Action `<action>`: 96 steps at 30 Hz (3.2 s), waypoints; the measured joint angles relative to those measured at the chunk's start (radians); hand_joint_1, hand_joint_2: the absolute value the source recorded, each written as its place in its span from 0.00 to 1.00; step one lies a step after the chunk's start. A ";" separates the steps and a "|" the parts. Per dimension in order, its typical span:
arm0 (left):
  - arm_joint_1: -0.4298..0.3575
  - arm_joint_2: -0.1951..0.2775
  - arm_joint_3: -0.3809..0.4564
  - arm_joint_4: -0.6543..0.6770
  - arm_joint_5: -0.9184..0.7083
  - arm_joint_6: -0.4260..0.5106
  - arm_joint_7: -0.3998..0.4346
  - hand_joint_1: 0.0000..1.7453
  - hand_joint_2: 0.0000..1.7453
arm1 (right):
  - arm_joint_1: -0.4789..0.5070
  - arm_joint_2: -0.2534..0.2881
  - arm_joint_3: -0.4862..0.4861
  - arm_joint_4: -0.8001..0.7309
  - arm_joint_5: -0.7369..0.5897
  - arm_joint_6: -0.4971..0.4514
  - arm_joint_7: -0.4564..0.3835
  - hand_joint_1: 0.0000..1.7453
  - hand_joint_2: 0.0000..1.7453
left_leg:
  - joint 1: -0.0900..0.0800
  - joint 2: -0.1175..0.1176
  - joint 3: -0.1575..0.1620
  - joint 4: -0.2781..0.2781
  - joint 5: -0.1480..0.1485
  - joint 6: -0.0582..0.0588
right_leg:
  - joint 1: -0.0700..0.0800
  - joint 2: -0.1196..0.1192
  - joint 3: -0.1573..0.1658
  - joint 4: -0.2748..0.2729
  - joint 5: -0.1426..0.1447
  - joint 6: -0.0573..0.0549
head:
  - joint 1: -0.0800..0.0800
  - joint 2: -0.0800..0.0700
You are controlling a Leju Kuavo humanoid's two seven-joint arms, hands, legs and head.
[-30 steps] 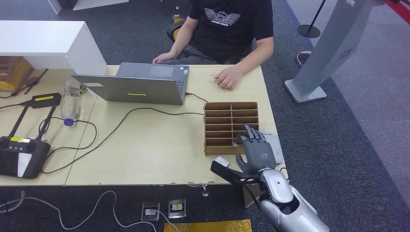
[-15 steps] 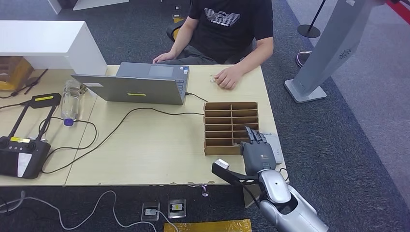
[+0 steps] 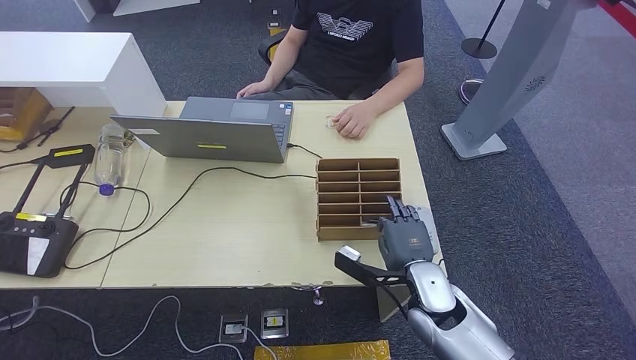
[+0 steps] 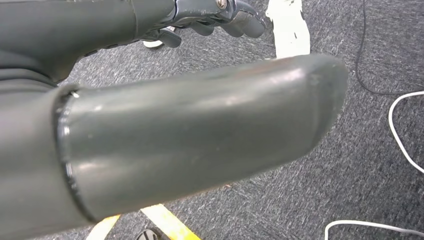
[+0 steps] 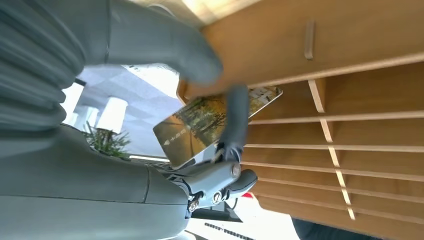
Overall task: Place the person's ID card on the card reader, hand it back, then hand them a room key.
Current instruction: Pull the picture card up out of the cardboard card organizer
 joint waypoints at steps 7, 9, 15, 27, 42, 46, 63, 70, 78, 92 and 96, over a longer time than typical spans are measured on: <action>0.000 0.000 0.000 0.000 0.001 0.001 0.000 0.00 0.00 | -0.001 0.000 -0.009 0.008 -0.020 -0.040 -0.033 0.00 1.00 | 0.000 0.000 0.000 0.000 0.000 0.000 | 0.000 0.000 0.000 0.000 0.000 0.000 | 0.000 0.000; 0.000 0.000 0.000 0.000 0.001 0.001 0.000 0.00 0.00 | -0.002 0.000 -0.011 0.010 -0.021 -0.041 -0.034 0.00 1.00 | 0.000 0.000 0.000 0.000 0.000 0.000 | 0.000 0.000 0.000 0.000 0.000 0.000 | 0.000 0.000; 0.000 0.000 0.000 0.000 0.001 -0.001 0.000 0.00 0.00 | -0.003 0.000 -0.011 0.017 -0.035 -0.055 -0.038 0.00 1.00 | 0.000 0.000 0.000 0.000 0.000 0.000 | 0.000 0.000 0.000 0.000 0.000 0.000 | 0.000 0.000; 0.000 0.001 0.000 0.000 -0.006 -0.013 0.000 0.00 0.00 | -0.004 -0.003 -0.012 0.017 -0.063 -0.067 -0.035 0.00 1.00 | 0.000 0.000 0.000 0.000 0.000 0.000 | 0.000 0.000 0.000 0.000 0.000 0.000 | 0.000 0.000; 0.000 0.002 0.000 0.000 -0.007 -0.014 0.000 0.00 0.00 | -0.003 -0.030 -0.037 0.017 -0.073 -0.051 -0.001 0.00 1.00 | 0.000 0.000 0.000 0.000 0.000 0.000 | 0.000 0.000 0.000 0.000 0.000 0.000 | 0.000 0.000; 0.000 0.002 0.000 0.000 -0.007 -0.013 0.000 0.00 0.00 | 0.000 -0.030 -0.043 0.017 -0.070 -0.039 0.000 0.00 1.00 | 0.000 0.000 0.000 0.000 0.000 0.000 | 0.000 0.000 0.000 0.000 0.000 0.000 | 0.000 0.000; 0.000 0.002 0.000 0.000 -0.006 -0.011 0.000 0.00 0.00 | 0.004 -0.030 -0.043 0.017 -0.132 -0.042 -0.028 1.00 1.00 | 0.000 0.000 0.000 0.000 0.000 0.000 | 0.000 0.000 0.000 0.000 0.000 0.000 | 0.000 0.000; 0.000 0.002 0.000 0.000 -0.008 -0.013 0.000 0.00 0.00 | 0.004 -0.029 -0.041 0.016 -0.177 -0.053 -0.045 1.00 1.00 | 0.000 0.000 0.000 0.000 0.000 0.000 | 0.000 0.000 0.000 0.000 0.000 0.000 | 0.000 0.000; 0.000 0.002 0.000 0.000 -0.017 -0.018 0.000 0.00 0.00 | -0.004 -0.027 -0.029 0.016 -0.218 -0.072 -0.061 1.00 1.00 | 0.000 0.000 0.000 0.000 0.000 0.000 | 0.000 0.000 0.000 0.000 0.000 0.000 | 0.000 0.000; 0.000 0.002 0.000 0.000 -0.017 -0.016 0.000 0.00 0.00 | -0.008 -0.024 -0.016 0.016 -0.227 -0.081 -0.061 1.00 1.00 | 0.000 0.000 0.000 0.000 0.000 0.000 | 0.000 0.000 0.000 0.000 0.000 0.000 | 0.000 0.000; 0.000 0.002 0.000 0.000 -0.017 -0.016 0.000 0.00 0.00 | -0.011 -0.024 -0.008 0.016 -0.227 -0.085 -0.059 1.00 1.00 | 0.000 0.000 0.000 0.000 0.000 0.000 | 0.000 0.000 0.000 0.000 0.000 0.000 | 0.000 0.000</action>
